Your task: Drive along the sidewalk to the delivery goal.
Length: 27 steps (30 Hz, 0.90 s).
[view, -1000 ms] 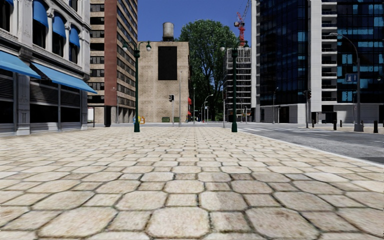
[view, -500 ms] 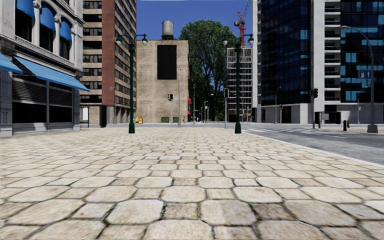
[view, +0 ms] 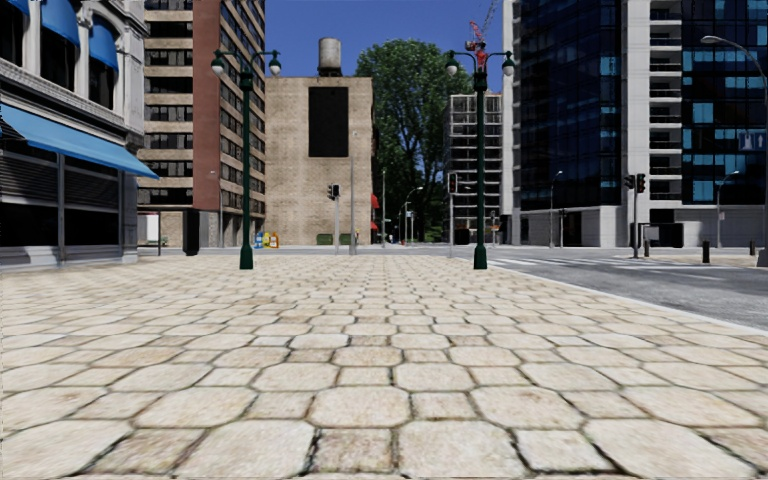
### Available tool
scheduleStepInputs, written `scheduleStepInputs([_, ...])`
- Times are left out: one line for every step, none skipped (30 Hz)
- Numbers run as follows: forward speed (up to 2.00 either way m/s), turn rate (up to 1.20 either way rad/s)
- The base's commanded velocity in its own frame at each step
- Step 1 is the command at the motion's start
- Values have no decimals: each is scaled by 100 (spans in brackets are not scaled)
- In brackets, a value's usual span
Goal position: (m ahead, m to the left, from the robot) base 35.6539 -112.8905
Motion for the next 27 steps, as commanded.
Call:
scheduleStepInputs([200, -21])
scheduleStepInputs([200, -21])
scheduleStepInputs([200, -22])
scheduleStepInputs([200, -24])
scheduleStepInputs([200, -25])
scheduleStepInputs([200, -25])
scheduleStepInputs([200, -25])
scheduleStepInputs([200, -25])
scheduleStepInputs([200, -26])
scheduleStepInputs([200, -26])
scheduleStepInputs([200, -26])
scheduleStepInputs([200, -26])
scheduleStepInputs([200, -26])
scheduleStepInputs([200, -26])
scheduleStepInputs([200, -25])
scheduleStepInputs([200, -4])
scheduleStepInputs([200, 0])
scheduleStepInputs([200, 0])
scheduleStepInputs([200, 0])
scheduleStepInputs([200, 0])
scheduleStepInputs([200, 0])
scheduleStepInputs([200, 0])
scheduleStepInputs([200, 0])
scheduleStepInputs([200, 0])
scheduleStepInputs([200, 0])
scheduleStepInputs([200, 0])
scheduleStepInputs([200, 0])
